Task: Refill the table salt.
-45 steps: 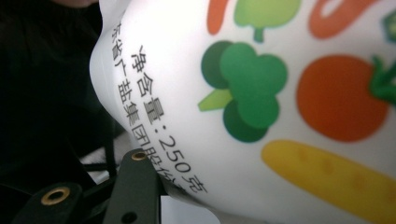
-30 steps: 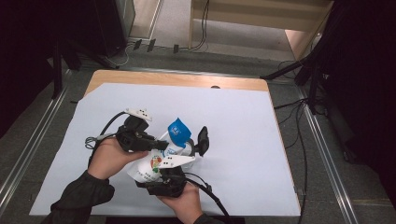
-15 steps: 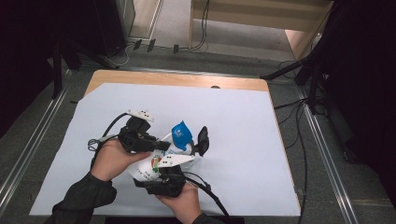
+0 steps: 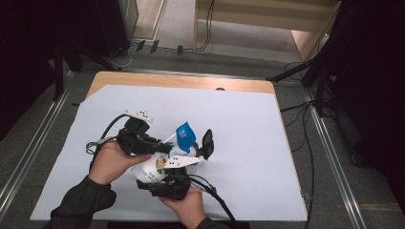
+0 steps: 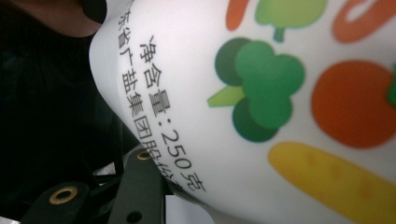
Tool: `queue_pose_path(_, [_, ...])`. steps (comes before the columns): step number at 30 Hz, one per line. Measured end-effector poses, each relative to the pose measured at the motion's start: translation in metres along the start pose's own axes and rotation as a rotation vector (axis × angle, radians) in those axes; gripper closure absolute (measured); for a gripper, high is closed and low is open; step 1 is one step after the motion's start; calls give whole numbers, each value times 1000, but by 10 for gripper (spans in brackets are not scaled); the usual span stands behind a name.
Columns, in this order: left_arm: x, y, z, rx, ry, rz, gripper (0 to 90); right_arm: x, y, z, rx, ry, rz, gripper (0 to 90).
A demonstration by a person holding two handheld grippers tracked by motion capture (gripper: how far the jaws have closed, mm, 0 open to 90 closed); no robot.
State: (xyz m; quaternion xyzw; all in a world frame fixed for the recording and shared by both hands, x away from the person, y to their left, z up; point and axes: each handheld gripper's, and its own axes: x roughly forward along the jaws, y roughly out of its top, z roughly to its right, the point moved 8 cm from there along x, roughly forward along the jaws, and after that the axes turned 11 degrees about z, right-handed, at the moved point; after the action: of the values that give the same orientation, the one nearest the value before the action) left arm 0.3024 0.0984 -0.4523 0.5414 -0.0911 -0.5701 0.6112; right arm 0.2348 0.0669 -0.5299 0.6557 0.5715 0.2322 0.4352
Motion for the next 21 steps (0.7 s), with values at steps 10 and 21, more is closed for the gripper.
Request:
queue_pose_path(10, [-2, -1, 1, 19, 38, -2, 860, 2, -1, -1, -32, -8, -27, 628])
queue_pose_path(21, [-1, 0, 2, 26, 67, 0, 865, 4, 0, -2, -49, -15, -39, 630])
